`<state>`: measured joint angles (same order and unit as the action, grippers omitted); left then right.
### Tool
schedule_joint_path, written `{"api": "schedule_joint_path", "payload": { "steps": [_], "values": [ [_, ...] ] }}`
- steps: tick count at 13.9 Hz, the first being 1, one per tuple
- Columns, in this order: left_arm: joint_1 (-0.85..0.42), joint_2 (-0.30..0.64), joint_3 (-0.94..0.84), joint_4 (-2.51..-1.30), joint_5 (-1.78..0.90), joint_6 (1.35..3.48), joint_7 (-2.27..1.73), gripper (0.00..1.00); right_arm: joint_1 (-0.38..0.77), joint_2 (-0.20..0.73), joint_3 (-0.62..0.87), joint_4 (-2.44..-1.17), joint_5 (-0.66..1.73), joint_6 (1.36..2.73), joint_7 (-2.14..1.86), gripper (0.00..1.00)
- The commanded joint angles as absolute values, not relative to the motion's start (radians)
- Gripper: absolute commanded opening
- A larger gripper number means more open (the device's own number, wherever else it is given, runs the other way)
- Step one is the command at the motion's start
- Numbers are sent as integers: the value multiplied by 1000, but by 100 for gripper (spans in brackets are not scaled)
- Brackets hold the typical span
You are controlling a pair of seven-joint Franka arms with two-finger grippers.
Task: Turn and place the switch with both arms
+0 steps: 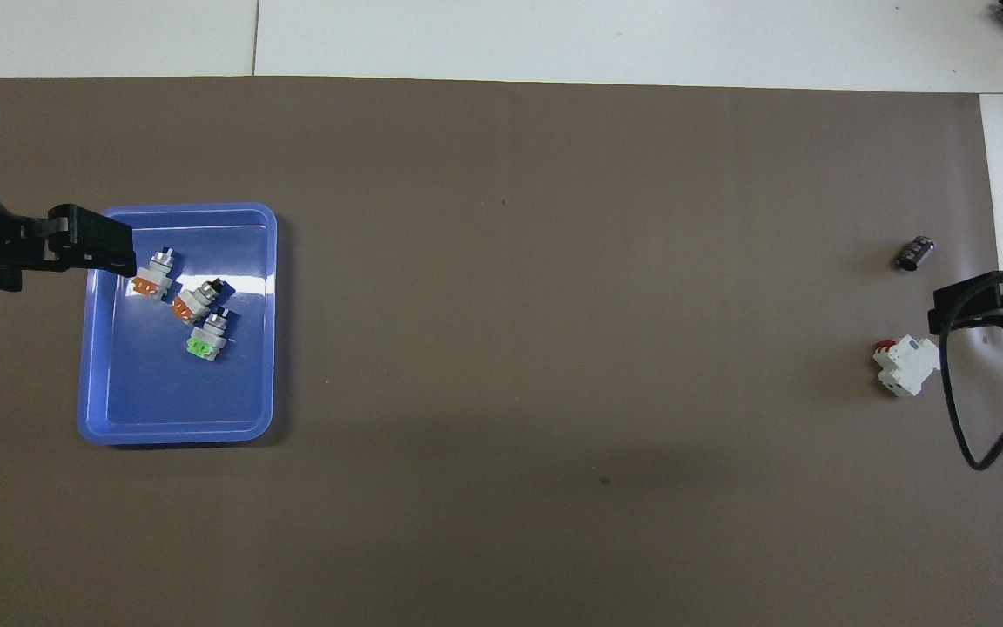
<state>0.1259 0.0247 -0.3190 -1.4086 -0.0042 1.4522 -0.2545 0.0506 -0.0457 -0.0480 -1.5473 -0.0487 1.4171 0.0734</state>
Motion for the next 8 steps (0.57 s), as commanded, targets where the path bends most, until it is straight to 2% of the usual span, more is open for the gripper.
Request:
{"api": "schedule_joint_path", "payload": {
  "steps": [1, 6, 8],
  "values": [
    [132, 25, -321, -1408, 14, 1456, -239, 100, 48, -64, -44, -1565, -58, 1413, 52, 100],
    [152, 37, -321, -1401, 32, 1468, -239, 100, 48, -66, -44, -1565, -58, 1413, 52, 100],
    [88, 51, -237, -1396, 40, 1471, -239, 100, 48, -64, -44, -1565, -57, 1413, 52, 100]
  ]
}}
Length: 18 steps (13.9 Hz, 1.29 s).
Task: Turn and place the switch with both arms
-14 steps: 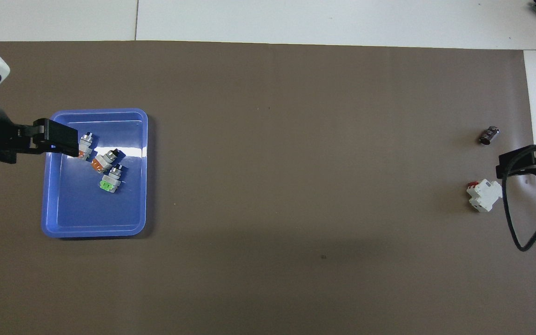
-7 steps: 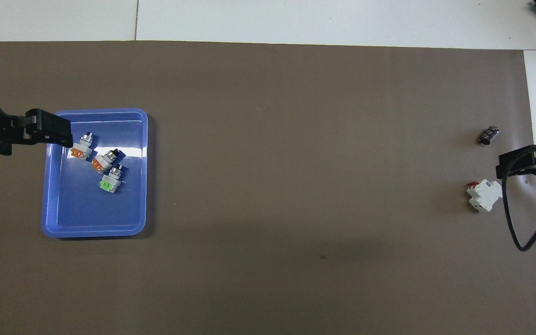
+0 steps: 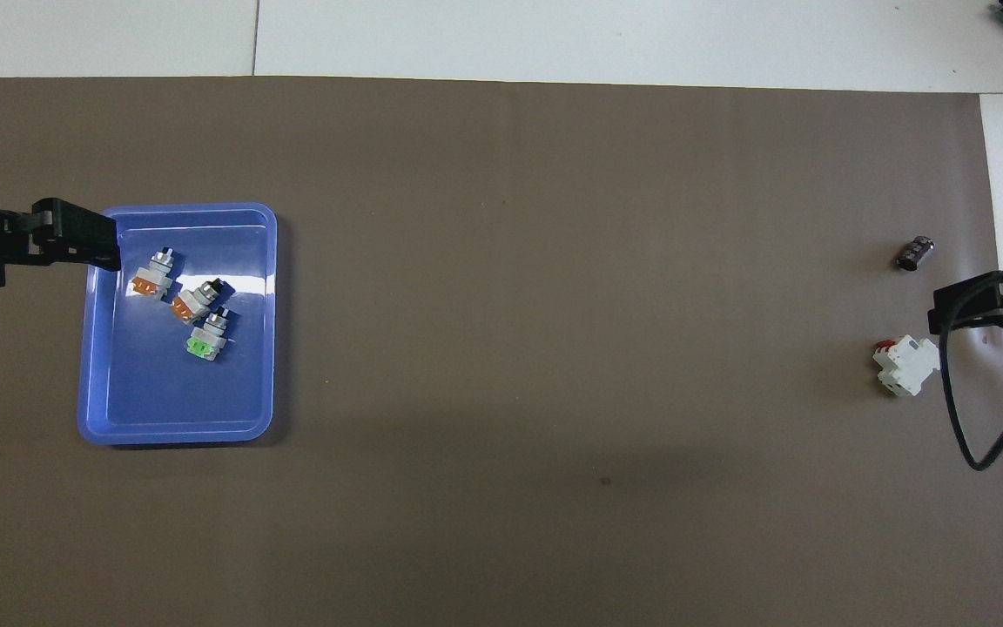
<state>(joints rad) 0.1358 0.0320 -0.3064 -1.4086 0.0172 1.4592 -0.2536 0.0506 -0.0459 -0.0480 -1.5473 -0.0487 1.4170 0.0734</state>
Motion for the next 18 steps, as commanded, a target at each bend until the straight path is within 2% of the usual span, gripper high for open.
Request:
{"api": "schedule_joint_path", "payload": {
  "steps": [1, 2, 6, 12, 18],
  "values": [
    [-2, 46, -122, -1396, 41, 1471, -238, 100, 48, -64, -44, -1565, -57, 1413, 52, 100],
    [-62, 45, -44, -1396, 34, 1471, -220, 100, 48, -64, -44, -1565, -57, 1413, 52, 100],
    [-80, 26, 8, -1429, 38, 1509, -83, 100, 48, -64, -44, -1565, -57, 1413, 52, 100],
    [-64, 9, 9, -1466, 34, 1615, -75, 100, 48, -66, -44, -1565, -57, 1413, 52, 100],
    [-80, -26, 3, -1531, 35, 1597, 75, 100, 48, -66, -44, -1565, -57, 1413, 52, 100]
  ]
}}
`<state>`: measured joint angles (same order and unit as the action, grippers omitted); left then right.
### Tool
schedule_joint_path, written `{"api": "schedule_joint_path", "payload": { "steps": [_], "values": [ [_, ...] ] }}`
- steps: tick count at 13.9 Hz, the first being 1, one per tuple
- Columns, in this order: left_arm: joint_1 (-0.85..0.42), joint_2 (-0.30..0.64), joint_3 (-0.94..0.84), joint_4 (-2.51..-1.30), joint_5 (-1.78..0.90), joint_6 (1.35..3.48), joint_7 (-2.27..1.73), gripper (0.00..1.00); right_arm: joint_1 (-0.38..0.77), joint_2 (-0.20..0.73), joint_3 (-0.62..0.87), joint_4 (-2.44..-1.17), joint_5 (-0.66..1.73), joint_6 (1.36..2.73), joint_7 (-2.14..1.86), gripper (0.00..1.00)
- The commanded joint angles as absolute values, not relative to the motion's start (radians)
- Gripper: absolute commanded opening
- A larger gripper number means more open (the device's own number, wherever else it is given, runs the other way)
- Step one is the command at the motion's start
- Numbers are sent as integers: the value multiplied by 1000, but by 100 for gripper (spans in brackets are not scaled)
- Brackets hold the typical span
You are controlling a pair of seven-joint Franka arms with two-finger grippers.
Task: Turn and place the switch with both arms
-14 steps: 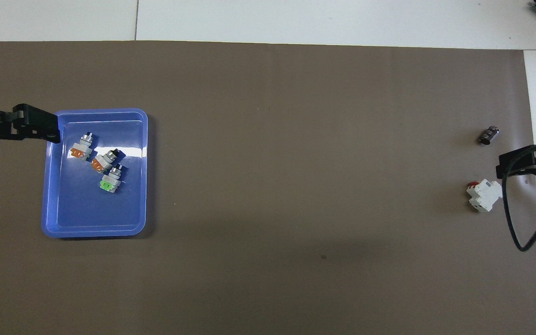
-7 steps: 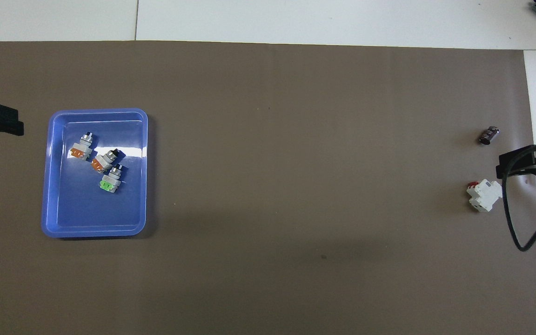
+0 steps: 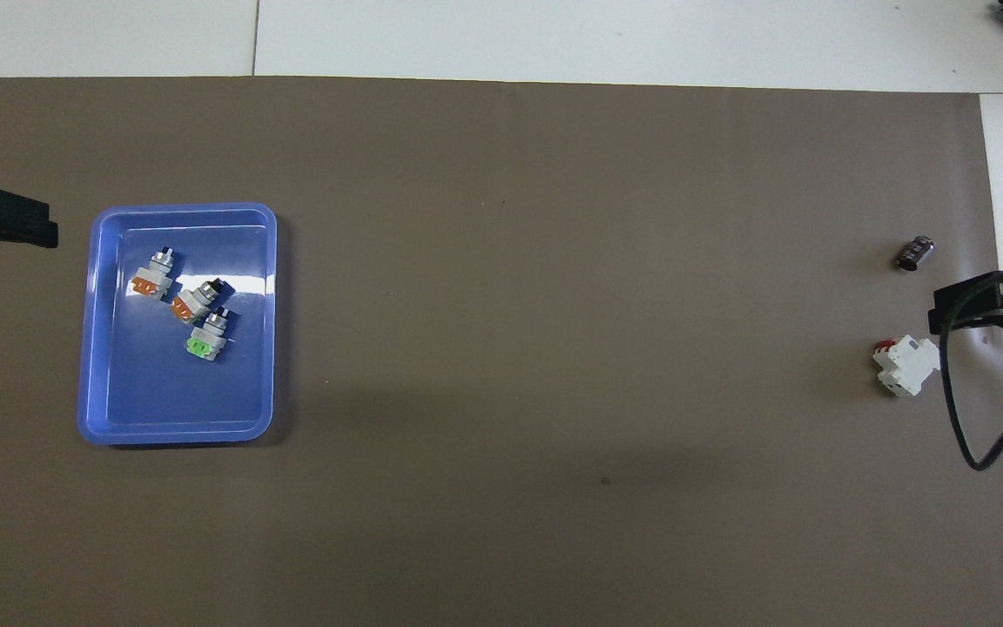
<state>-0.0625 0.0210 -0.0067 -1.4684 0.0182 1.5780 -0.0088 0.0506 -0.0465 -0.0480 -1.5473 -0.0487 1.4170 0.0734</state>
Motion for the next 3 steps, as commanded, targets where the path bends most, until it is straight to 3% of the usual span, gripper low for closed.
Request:
{"api": "schedule_joint_path", "payload": {
  "steps": [1, 3],
  "values": [
    [-80, -35, 3, -1548, 35, 1597, 78, 100, 48, -66, -44, -1565, -57, 1413, 52, 100],
    [-80, -37, -2, -1554, 35, 1606, 72, 100, 48, -66, -44, -1565, -57, 1413, 52, 100]
  ]
}}
